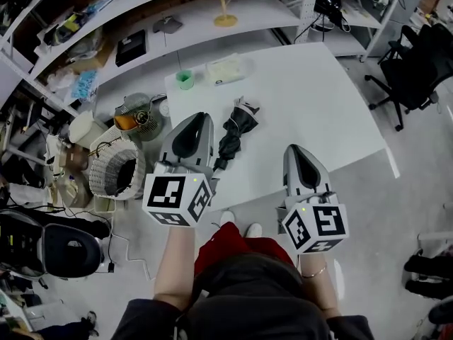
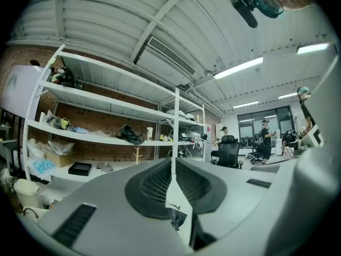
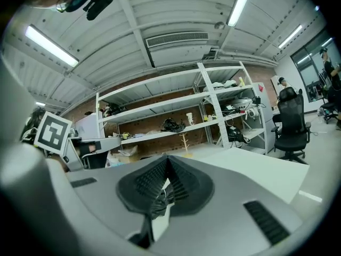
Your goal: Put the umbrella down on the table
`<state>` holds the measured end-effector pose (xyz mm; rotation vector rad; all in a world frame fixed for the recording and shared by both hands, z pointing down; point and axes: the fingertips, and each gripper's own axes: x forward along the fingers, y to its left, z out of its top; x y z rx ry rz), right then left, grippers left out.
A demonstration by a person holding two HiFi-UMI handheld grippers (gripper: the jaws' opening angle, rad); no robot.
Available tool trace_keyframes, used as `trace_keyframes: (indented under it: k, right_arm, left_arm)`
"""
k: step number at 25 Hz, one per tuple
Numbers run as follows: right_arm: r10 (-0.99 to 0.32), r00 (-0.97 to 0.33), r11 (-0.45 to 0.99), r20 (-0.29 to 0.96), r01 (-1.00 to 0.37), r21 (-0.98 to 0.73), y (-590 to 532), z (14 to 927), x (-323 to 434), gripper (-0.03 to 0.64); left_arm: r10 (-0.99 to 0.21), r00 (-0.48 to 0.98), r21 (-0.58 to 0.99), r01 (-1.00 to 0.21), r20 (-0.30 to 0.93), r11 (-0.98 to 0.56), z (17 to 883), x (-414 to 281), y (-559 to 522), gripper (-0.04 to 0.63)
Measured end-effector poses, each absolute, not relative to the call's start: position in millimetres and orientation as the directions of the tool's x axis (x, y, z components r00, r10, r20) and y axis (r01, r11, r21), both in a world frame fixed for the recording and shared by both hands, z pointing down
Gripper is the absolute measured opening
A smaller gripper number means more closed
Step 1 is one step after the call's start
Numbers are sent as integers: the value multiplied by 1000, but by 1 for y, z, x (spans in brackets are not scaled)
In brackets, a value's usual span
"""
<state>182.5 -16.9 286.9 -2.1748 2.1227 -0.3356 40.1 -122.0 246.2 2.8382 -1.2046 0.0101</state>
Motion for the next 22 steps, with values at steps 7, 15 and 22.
trace_keyframes:
  k: [7, 15, 22]
  right_arm:
    - [-1000, 6, -12, 27, -981, -193, -5, 259, 174, 18]
    - [-999, -13, 19, -38, -986, -163, 13, 235, 164, 18]
    - [-998, -22, 29, -55, -992, -122, 22, 224, 159, 18]
  left_arm:
    - [-721, 693, -14, -721, -22, -693, 217, 27, -98, 23]
    - [-704, 708, -45, -706, -66, -706, 203, 21, -64, 15]
    - [-708, 704, -32, -710, -55, -704, 205, 11, -42, 15]
